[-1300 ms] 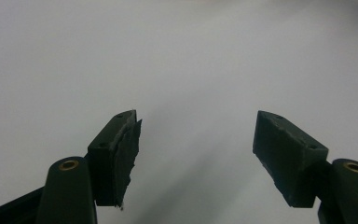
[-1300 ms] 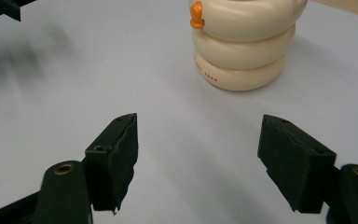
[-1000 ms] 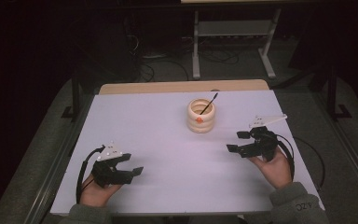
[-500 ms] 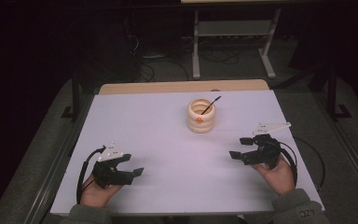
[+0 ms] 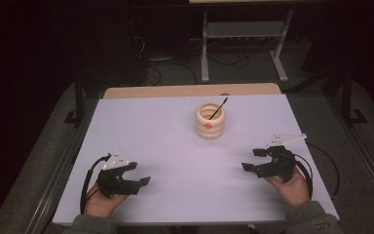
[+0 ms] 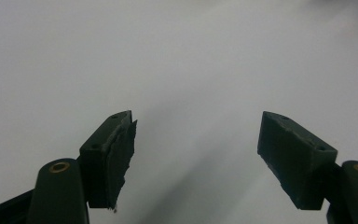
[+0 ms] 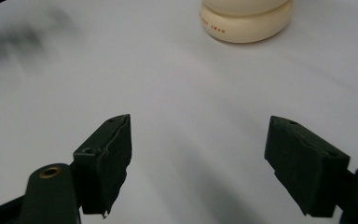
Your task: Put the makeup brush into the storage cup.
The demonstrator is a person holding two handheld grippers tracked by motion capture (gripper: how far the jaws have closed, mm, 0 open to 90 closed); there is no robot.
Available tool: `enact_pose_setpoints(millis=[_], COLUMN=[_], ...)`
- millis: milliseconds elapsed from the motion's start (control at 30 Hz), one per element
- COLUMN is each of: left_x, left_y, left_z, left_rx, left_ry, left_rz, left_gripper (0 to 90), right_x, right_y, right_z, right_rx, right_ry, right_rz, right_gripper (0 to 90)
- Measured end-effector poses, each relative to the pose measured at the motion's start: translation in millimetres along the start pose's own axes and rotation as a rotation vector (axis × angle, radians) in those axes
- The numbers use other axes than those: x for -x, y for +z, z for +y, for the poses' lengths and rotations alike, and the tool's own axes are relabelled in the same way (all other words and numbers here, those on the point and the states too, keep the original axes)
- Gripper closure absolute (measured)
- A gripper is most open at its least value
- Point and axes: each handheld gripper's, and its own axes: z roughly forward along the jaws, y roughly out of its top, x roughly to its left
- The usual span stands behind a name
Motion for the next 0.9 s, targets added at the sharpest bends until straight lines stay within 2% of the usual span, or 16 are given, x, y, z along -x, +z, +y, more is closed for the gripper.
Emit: enact_pose_setpoints(millis=[400, 433, 800, 900], left_x=[1.0, 1.1, 0.0, 0.0], left_y=[5.9, 6.4, 6.0, 6.4], left_z=[-5.2, -5.6, -7.3, -7.6], left_rx=[-0.025, -0.025, -0.026, -0.031], left_ry=[0.011, 0.007, 0.007, 0.009], left_rz=[-0.013, -0.012, -0.015, -0.017], left_gripper=[25.4, 25.4, 25.5, 25.5], right_x=[-0.5, 0.0, -4.7, -5.2], right_y=[-4.9, -5.0, -10.7, -10.1], right_z=[-12.4, -13.4, -17.6, -17.2], right_rx=[0.001, 0.006, 0.019, 0.019], right_ry=[0.016, 0.000, 0.006, -0.012], right_rz=[0.000, 0.000, 0.002, 0.002], right_gripper=[21.1, 21.1, 21.2, 21.2])
